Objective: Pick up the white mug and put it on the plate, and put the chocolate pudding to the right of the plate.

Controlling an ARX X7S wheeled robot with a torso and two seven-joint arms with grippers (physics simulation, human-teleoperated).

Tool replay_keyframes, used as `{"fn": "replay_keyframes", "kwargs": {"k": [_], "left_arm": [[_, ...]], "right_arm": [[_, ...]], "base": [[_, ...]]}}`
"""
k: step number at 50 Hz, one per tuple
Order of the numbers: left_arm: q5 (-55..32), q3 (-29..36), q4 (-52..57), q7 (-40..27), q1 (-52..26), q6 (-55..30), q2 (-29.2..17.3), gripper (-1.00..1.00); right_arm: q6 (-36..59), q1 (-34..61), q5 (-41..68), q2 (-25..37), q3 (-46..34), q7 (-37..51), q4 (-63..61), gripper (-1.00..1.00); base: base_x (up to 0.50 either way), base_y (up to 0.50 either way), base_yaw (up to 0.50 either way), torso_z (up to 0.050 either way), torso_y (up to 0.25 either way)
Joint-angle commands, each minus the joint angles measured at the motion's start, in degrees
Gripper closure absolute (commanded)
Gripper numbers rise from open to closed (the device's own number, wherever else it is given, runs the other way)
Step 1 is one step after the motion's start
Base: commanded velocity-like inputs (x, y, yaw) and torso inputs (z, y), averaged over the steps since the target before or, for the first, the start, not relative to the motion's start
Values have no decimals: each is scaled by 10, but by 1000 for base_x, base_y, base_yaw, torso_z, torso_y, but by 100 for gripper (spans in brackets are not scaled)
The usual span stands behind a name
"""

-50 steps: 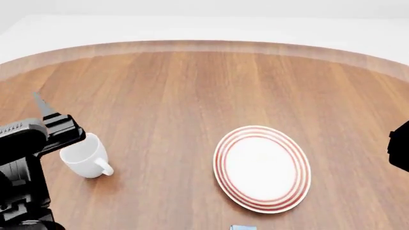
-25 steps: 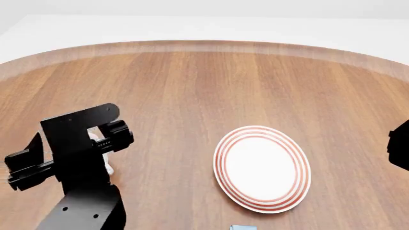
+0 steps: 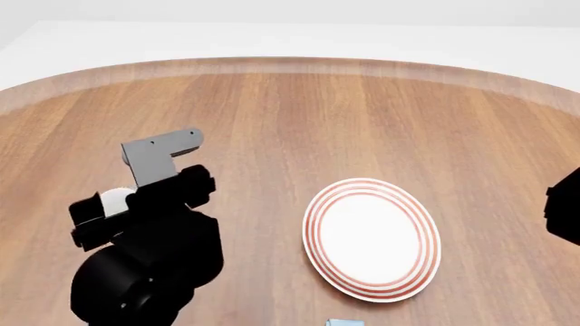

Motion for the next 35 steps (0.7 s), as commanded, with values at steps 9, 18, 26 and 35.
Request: {"fn": "replay_keyframes", "kwargs": {"k": [9, 18, 26, 35], "left_arm": [[-28, 8, -120, -44, -3, 105, 0, -100], [-36, 11, -159, -7, 9, 186, 0, -100], [-45, 10, -195, 5, 18, 223, -4, -100], [-47, 1, -201, 8, 38, 266, -12, -100]], "right_arm": [[1, -2, -11, -6, 7, -10, -4, -100], [6, -3, -11, -4, 4, -6, -8, -100], [5, -4, -12, -2, 2, -5, -7, -100], [3, -6, -15, -2, -3, -5, -4, -100]], "base": [[0, 0, 0, 0, 0], [0, 0, 0, 0, 0], [0, 0, 0, 0, 0], [0, 0, 0, 0, 0]]}}
